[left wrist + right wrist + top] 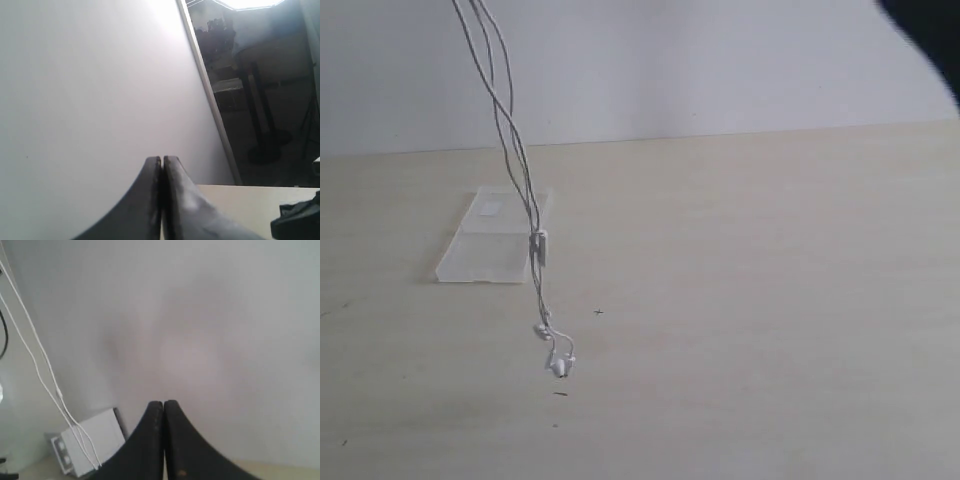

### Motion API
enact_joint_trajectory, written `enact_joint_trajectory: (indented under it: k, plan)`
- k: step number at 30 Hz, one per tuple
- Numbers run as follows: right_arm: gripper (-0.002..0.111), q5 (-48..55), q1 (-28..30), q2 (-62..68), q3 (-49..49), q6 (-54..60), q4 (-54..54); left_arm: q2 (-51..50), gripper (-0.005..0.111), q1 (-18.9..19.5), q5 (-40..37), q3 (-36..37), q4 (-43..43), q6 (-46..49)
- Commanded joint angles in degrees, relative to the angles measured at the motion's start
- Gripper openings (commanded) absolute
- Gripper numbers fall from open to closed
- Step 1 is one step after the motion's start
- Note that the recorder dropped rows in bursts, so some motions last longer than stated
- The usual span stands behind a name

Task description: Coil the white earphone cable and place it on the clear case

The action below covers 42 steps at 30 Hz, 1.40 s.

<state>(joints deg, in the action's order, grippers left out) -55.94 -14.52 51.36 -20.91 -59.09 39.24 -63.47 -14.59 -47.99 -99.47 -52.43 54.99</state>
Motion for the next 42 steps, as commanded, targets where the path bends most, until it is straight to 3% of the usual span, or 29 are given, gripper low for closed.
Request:
enact_joint_trajectory:
  k: [1,4,8,11,17,22,26,28,30,33,35,42]
  plan:
    - [0.0,-4.9,0.2,6.4,-0.7,-1.0,8.4,0.4,0.0,-0.3,-0.4,-0.7,-0.5,-1.1]
    - [0.0,-10.3,0.2,9.2,-0.8,-1.5,20.2,0.4,0.0,-0.3,-1.2,-0.7,-0.4,-1.2]
    - [0.0,-9.2,0.2,9.5,-3.4,-3.5,30.2,0.4,0.0,-0.3,-1.5,-0.7,-0.4,-1.2]
    - [0.0,-7.9,-0.9,9.5,-6.3,-8.2,30.5,0.4,0.0,-0.3,-1.9,-0.7,-0.4,-1.2]
    - [0.0,8.5,-10.9,10.3,-16.5,-9.4,33.1,0.4,0.0,-0.3,-2.2,-0.7,-0.6,-1.4]
    - [0.0,9.4,-15.5,16.9,-21.0,-4.4,29.9,0.4,0.0,-0.3,-2.3,-0.7,-0.6,-1.4]
    - [0.001,9.5,-15.9,22.3,-24.0,-1.4,30.0,0.4,0.0,-0.3,-2.4,-0.7,-0.9,-1.4]
    - [0.01,6.9,-16.3,24.9,-24.9,-1.5,30.0,0.4,0.0,-0.3,-2.4,-0.7,-0.9,-1.4]
    - [0.033,5.1,-16.8,26.7,-24.9,-1.5,30.1,0.4,0.0,-0.3,-2.4,-0.7,-0.9,-1.4]
    - [0.054,3.3,-16.8,27.7,-24.9,-1.9,29.9,0.4,0.0,-0.3,-2.4,-0.7,-0.9,-1.4]
    - [0.059,2.0,-16.8,27.9,-24.9,-2.5,29.8,0.4,0.0,-0.3,-2.4,-0.7,-0.9,-1.4]
    - [0.059,-0.9,-16.8,29.0,-24.9,-4.1,29.6,0.4,0.0,-0.3,-2.4,-0.7,-0.9,-1.4]
